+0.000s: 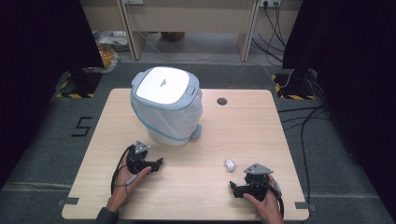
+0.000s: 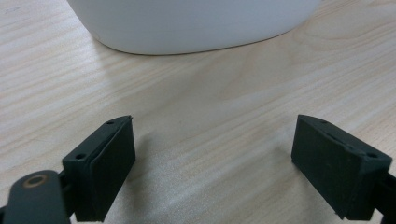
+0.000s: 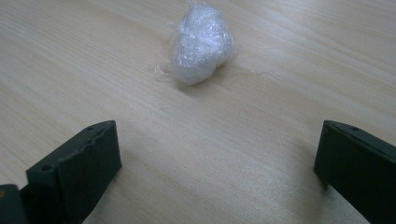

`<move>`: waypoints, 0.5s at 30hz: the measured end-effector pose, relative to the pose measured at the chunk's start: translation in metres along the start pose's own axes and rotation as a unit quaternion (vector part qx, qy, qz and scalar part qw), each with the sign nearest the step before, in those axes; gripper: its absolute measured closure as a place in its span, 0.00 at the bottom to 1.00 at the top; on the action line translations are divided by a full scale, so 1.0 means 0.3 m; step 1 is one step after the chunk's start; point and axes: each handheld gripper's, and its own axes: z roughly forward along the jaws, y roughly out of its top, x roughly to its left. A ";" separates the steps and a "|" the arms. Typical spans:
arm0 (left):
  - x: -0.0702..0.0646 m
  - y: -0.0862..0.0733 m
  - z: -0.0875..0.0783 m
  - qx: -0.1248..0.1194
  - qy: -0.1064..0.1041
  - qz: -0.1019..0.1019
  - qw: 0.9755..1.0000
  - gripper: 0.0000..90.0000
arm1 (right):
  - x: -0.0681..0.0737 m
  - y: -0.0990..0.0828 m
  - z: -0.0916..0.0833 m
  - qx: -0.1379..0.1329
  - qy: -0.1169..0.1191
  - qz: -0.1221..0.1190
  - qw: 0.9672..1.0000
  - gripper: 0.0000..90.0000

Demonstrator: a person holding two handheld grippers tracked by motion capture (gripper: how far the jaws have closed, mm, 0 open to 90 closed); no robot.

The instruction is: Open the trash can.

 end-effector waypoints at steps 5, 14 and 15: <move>0.000 0.000 0.000 0.000 0.000 0.000 1.000 0.14 | 0.000 0.000 0.000 0.000 0.000 0.000 1.000 0.00; -0.028 -0.003 -0.011 -0.019 -0.028 -0.009 0.999 0.17 | -0.001 0.001 0.002 -0.001 0.000 0.002 1.000 0.00; -0.042 -0.001 -0.014 -0.021 -0.034 -0.007 0.999 0.17 | -0.001 0.001 0.002 -0.001 0.000 0.002 1.000 0.00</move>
